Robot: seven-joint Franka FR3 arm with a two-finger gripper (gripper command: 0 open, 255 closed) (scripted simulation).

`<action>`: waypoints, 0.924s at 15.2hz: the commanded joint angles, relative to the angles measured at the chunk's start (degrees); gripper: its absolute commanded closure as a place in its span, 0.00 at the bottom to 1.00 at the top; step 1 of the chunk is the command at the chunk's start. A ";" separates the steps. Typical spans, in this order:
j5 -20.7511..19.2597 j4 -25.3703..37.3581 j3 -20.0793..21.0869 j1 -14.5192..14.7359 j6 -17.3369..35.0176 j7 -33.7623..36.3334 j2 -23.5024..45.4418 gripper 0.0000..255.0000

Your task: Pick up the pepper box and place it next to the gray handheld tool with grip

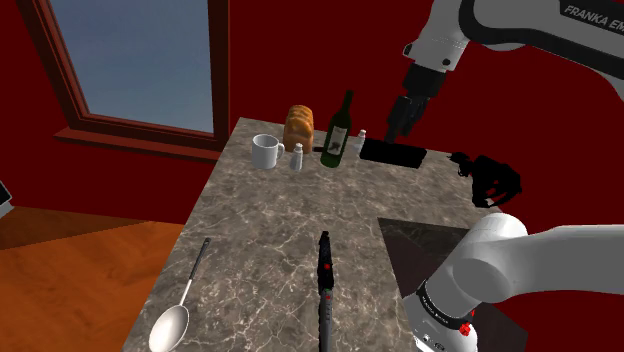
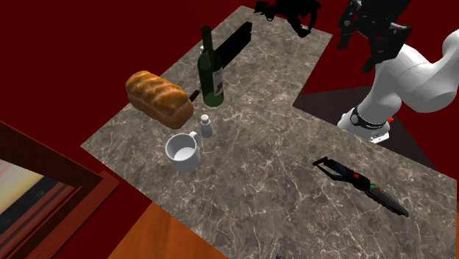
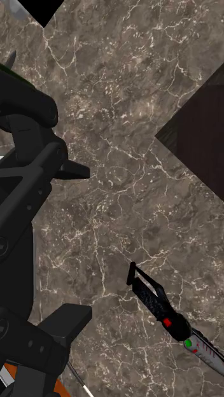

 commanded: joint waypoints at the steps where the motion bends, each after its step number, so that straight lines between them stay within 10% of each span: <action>1: 0.00 0.00 0.00 0.00 0.00 0.00 0.00 0.00; 14: -0.40 6.46 -1.77 -1.18 17.24 -2.00 24.92 0.00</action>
